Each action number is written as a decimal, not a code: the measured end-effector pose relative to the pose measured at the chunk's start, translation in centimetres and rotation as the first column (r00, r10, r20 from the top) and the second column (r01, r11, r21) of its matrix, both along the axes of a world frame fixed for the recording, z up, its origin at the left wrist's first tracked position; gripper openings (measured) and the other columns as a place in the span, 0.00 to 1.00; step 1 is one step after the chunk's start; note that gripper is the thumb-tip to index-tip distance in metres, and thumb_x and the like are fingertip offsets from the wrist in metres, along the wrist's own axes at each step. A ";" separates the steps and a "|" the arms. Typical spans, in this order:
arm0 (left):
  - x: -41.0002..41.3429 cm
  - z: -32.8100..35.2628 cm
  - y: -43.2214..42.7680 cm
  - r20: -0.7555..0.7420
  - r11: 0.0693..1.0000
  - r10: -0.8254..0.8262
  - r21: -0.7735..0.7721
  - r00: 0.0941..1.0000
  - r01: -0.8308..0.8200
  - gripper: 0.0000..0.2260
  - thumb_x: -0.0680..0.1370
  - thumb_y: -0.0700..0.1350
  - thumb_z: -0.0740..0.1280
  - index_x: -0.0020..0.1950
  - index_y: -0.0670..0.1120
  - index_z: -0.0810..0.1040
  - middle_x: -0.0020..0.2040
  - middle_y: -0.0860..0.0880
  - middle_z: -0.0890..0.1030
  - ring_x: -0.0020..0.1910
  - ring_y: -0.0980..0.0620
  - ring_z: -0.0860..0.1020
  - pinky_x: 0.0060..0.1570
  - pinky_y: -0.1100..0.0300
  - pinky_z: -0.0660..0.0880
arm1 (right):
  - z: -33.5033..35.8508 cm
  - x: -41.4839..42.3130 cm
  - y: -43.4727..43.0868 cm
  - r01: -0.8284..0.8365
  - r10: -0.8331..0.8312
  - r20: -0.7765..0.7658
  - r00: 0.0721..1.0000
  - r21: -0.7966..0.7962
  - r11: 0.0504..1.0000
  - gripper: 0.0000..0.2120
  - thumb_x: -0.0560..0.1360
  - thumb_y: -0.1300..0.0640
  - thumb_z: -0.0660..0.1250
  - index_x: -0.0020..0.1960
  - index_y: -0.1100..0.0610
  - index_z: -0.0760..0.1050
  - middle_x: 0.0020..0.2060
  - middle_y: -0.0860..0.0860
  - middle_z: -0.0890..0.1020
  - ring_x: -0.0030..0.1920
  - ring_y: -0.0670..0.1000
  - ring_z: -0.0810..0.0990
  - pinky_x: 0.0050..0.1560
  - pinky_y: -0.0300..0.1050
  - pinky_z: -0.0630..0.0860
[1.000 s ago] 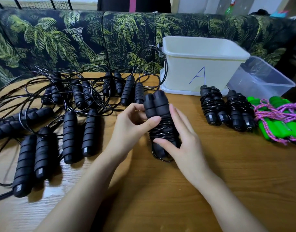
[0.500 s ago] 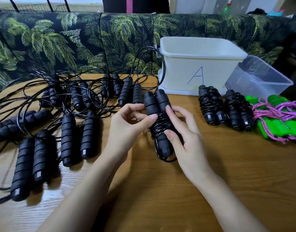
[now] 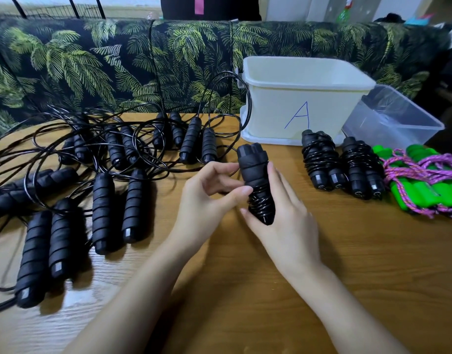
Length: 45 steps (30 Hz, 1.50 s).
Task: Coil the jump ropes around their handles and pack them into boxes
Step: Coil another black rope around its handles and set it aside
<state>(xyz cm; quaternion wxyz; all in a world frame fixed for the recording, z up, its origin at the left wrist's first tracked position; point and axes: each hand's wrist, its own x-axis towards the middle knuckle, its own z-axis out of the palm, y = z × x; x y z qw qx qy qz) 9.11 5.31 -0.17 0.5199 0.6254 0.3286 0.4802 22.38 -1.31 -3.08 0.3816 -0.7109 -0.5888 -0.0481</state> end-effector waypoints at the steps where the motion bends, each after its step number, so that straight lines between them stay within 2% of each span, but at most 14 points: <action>1: -0.1 0.1 0.1 0.016 0.999 -0.022 -0.025 1.000 0.023 0.17 0.69 0.42 0.77 0.55 0.44 0.78 0.40 0.48 0.85 0.43 0.52 0.83 0.50 0.56 0.79 | -0.1 0.1 0.0 -0.027 0.028 -0.073 0.997 0.007 1.000 0.43 0.69 0.46 0.77 0.78 0.50 0.61 0.74 0.47 0.70 0.67 0.53 0.76 0.50 0.52 0.80; 3: -0.4 0.0 0.4 0.052 0.995 -0.049 -0.080 0.997 0.053 0.17 0.70 0.43 0.77 0.56 0.45 0.78 0.41 0.50 0.83 0.43 0.49 0.81 0.52 0.49 0.79 | 0.0 0.2 0.0 -0.077 0.084 -0.184 0.979 0.045 0.996 0.43 0.68 0.49 0.78 0.78 0.47 0.62 0.73 0.45 0.70 0.69 0.49 0.74 0.57 0.48 0.78; 6: -0.7 0.0 0.8 0.048 0.988 -0.034 -0.147 0.998 0.041 0.21 0.68 0.44 0.77 0.59 0.48 0.77 0.46 0.52 0.81 0.46 0.53 0.79 0.54 0.52 0.76 | 0.3 -0.1 0.0 -0.173 0.214 -0.329 0.920 0.149 0.974 0.40 0.67 0.51 0.78 0.75 0.45 0.66 0.72 0.45 0.72 0.70 0.42 0.71 0.66 0.34 0.69; 10: -1.2 0.2 1.4 0.063 0.958 -0.121 -0.255 0.991 0.133 0.31 0.69 0.45 0.78 0.70 0.48 0.72 0.58 0.50 0.82 0.56 0.57 0.80 0.52 0.64 0.76 | 0.4 -0.5 -0.3 -0.284 0.363 -0.487 0.794 0.231 0.931 0.36 0.67 0.55 0.77 0.73 0.46 0.69 0.70 0.46 0.74 0.70 0.43 0.72 0.69 0.50 0.72; 14: -1.8 0.5 1.4 0.093 0.907 -0.323 -0.253 0.942 0.336 0.27 0.71 0.49 0.77 0.68 0.45 0.76 0.61 0.49 0.82 0.63 0.54 0.78 0.55 0.66 0.74 | 0.7 -0.5 -0.6 -0.356 0.439 -0.496 0.749 0.256 0.899 0.35 0.70 0.58 0.77 0.73 0.46 0.67 0.70 0.49 0.75 0.70 0.47 0.73 0.68 0.52 0.72; 17: -1.5 0.8 1.0 0.097 0.945 -0.221 -0.224 0.970 0.238 0.17 0.73 0.45 0.73 0.61 0.44 0.80 0.53 0.51 0.84 0.54 0.57 0.81 0.51 0.68 0.75 | 0.5 -0.4 -0.3 -0.358 0.425 -0.413 0.806 0.233 0.904 0.32 0.73 0.53 0.73 0.75 0.49 0.66 0.71 0.47 0.73 0.71 0.47 0.71 0.70 0.51 0.70; 20: -1.0 0.8 0.6 0.083 0.966 -0.114 -0.223 0.990 0.130 0.14 0.70 0.48 0.74 0.54 0.45 0.82 0.44 0.52 0.83 0.46 0.59 0.80 0.47 0.69 0.75 | 0.6 -0.3 -0.1 -0.288 0.317 -0.202 0.927 0.159 0.944 0.37 0.70 0.42 0.71 0.76 0.51 0.66 0.72 0.43 0.69 0.70 0.46 0.70 0.68 0.40 0.69; 23: -0.8 0.8 0.5 0.065 0.976 -0.067 -0.205 0.996 0.079 0.12 0.68 0.50 0.74 0.47 0.46 0.80 0.38 0.55 0.80 0.42 0.60 0.78 0.43 0.70 0.73 | 0.5 -0.3 -0.2 -0.290 0.317 -0.195 0.928 0.155 0.944 0.41 0.69 0.47 0.77 0.77 0.51 0.63 0.70 0.44 0.71 0.69 0.45 0.72 0.65 0.36 0.70; 28: -1.8 0.8 1.2 0.049 0.981 -0.114 -0.152 0.992 0.120 0.06 0.70 0.48 0.76 0.39 0.51 0.79 0.39 0.50 0.79 0.42 0.58 0.77 0.44 0.68 0.73 | 1.0 -0.1 -0.3 -0.364 0.438 -0.362 0.822 0.256 0.895 0.37 0.68 0.56 0.78 0.73 0.46 0.68 0.69 0.42 0.75 0.69 0.40 0.72 0.69 0.39 0.69; 32: -2.3 1.0 1.7 0.100 0.967 -0.176 -0.167 0.979 0.191 0.06 0.71 0.43 0.73 0.47 0.49 0.82 0.44 0.50 0.84 0.45 0.57 0.80 0.47 0.67 0.75 | 2.2 1.0 -0.4 -0.434 0.485 -0.617 0.619 0.245 0.867 0.34 0.68 0.57 0.76 0.69 0.38 0.68 0.64 0.35 0.77 0.67 0.39 0.74 0.65 0.34 0.69; 35: -2.5 1.0 1.9 0.141 0.960 -0.184 -0.187 0.973 0.209 0.09 0.72 0.41 0.71 0.51 0.43 0.79 0.45 0.50 0.84 0.44 0.56 0.80 0.47 0.67 0.75 | 2.7 1.6 -0.4 -0.466 0.502 -0.731 0.462 0.281 0.839 0.30 0.71 0.59 0.74 0.69 0.44 0.68 0.62 0.37 0.80 0.66 0.40 0.75 0.63 0.33 0.70; 37: -2.4 1.1 1.8 0.151 0.955 -0.198 -0.193 0.969 0.225 0.11 0.73 0.40 0.72 0.53 0.41 0.76 0.44 0.49 0.84 0.43 0.55 0.79 0.48 0.66 0.75 | 2.6 1.7 -0.4 -0.472 0.497 -0.759 0.420 0.284 0.834 0.29 0.72 0.57 0.70 0.70 0.45 0.67 0.62 0.36 0.79 0.67 0.40 0.74 0.64 0.34 0.69; 41: -2.0 1.5 1.3 0.165 0.965 -0.123 -0.210 0.979 0.157 0.12 0.68 0.42 0.72 0.48 0.44 0.74 0.37 0.51 0.83 0.36 0.57 0.79 0.42 0.68 0.74 | 2.1 1.4 -0.3 -0.436 0.464 -0.664 0.586 0.224 0.872 0.26 0.77 0.51 0.66 0.74 0.46 0.64 0.70 0.39 0.71 0.71 0.36 0.67 0.68 0.30 0.62; 45: -1.3 1.3 0.8 0.138 0.976 -0.009 -0.214 0.990 0.039 0.13 0.66 0.44 0.75 0.46 0.44 0.75 0.36 0.48 0.83 0.35 0.54 0.79 0.41 0.65 0.76 | 1.4 1.3 0.2 -0.377 0.446 -0.442 0.778 0.238 0.895 0.23 0.81 0.61 0.61 0.74 0.51 0.66 0.70 0.46 0.70 0.71 0.41 0.67 0.69 0.31 0.61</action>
